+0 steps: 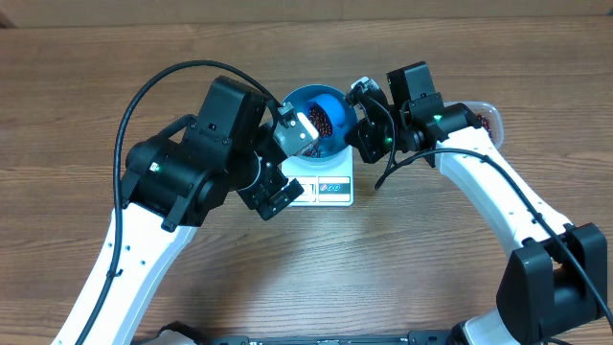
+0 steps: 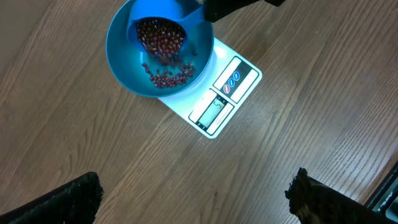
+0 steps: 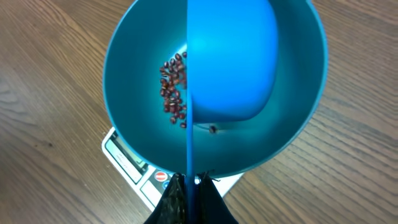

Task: Scoop item into bowl and weigh 150g on scale
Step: 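Tilt the blue cup with the right gripper to pour beans into the bowl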

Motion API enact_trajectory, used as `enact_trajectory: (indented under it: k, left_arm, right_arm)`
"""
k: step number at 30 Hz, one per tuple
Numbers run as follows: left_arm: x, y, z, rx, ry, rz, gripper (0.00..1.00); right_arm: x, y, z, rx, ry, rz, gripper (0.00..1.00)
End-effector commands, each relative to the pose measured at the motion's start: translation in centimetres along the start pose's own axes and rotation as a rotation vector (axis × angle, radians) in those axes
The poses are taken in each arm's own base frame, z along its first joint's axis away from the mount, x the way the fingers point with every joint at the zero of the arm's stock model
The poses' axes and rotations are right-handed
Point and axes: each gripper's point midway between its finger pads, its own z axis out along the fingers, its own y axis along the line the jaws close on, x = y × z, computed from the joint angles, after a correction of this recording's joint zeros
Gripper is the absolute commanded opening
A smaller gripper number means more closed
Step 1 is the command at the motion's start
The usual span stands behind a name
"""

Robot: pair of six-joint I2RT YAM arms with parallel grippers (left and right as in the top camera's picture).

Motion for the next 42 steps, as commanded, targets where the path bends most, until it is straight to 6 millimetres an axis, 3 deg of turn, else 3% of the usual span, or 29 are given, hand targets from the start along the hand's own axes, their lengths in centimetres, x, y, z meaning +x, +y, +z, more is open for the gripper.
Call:
enact_trajectory:
  k: [1,10,42]
  left_arm:
    - [-0.4,0.3,-0.7,-0.015,-0.02,-0.001,0.99]
    - [-0.4,0.3,-0.7,-0.015,-0.02,-0.001,1.0]
    - [-0.4,0.3,-0.7,-0.015,-0.02,-0.001,1.0]
  right_arm:
    - [-2.1,-0.2,-1.4,0.039,-0.059,-0.063,0.04]
    - [-1.9,-1.2,-1.4,0.102,-0.044,-0.1,0.04]
    - [-2.4,-1.2,-1.2,0.159,-0.04,-0.218,0.04]
